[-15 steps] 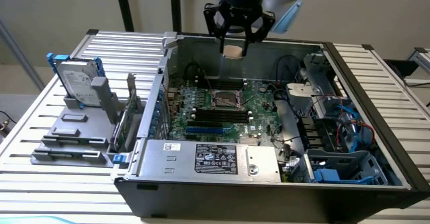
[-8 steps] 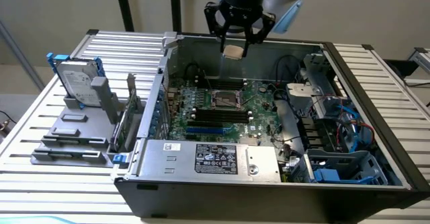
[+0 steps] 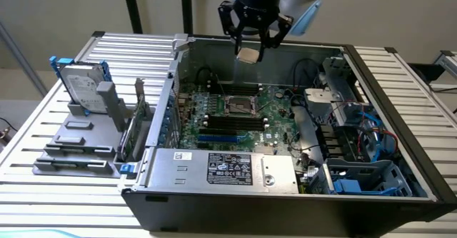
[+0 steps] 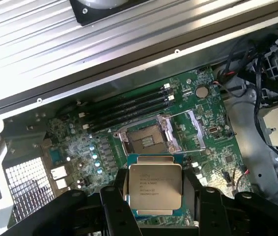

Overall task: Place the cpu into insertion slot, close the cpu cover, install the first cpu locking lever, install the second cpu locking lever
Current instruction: 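Place the cpu into insertion slot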

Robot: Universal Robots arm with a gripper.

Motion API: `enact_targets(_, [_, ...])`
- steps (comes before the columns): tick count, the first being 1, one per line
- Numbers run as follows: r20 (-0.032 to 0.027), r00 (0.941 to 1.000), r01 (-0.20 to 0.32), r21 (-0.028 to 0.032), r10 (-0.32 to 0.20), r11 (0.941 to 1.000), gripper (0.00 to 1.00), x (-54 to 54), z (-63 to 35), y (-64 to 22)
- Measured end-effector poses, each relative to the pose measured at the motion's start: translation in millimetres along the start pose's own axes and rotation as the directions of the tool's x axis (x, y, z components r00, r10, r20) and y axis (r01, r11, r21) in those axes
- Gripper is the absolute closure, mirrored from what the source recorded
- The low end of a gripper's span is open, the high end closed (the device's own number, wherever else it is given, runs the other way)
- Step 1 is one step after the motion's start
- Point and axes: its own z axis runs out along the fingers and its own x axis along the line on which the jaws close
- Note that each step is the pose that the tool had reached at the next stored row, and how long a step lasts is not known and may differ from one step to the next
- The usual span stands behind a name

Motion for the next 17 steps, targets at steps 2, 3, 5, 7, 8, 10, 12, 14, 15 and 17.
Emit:
enact_targets(2, [0.0016,0.9996,-0.029,-0.0003,0.029,0.9996,0.45,0.0,0.0,0.0])
enact_targets(3, [0.0024,0.9989,-0.046,-0.0003,0.046,0.9989,0.45,0.0,0.0,0.0])
enact_targets(5, [0.0041,0.997,-0.077,-0.0007,0.077,0.997,0.45,0.0,0.0,0.0])
enact_targets(7, [0.0063,0.994,-0.11,-0.0013,0.11,0.994,0.45,0.0,0.0,0.0])
enact_targets(8, [0.0075,0.992,-0.126,-0.0017,0.126,0.992,0.45,0.0,0.0,0.0])
enact_targets(10, [0.0094,0.9874,-0.158,-0.0024,0.158,0.9875,0.45,0.0,0.0,0.0])
enact_targets(12, [0.0112,0.9818,-0.19,-0.0029,0.19,0.9819,0.45,0.0,-0.1,0.0])
enact_targets(14, [0.0134,0.9748,-0.223,-0.0037,0.223,0.9749,0.45,0.0,0.0,0.0])
enact_targets(15, [0.0144,0.9709,-0.239,-0.0043,0.239,0.971,0.45,0.0,0.0,0.0])
enact_targets(17, [0.0165,0.9624,-0.271,-0.0053,0.271,0.9626,0.45,0.0,0.1,0.0])
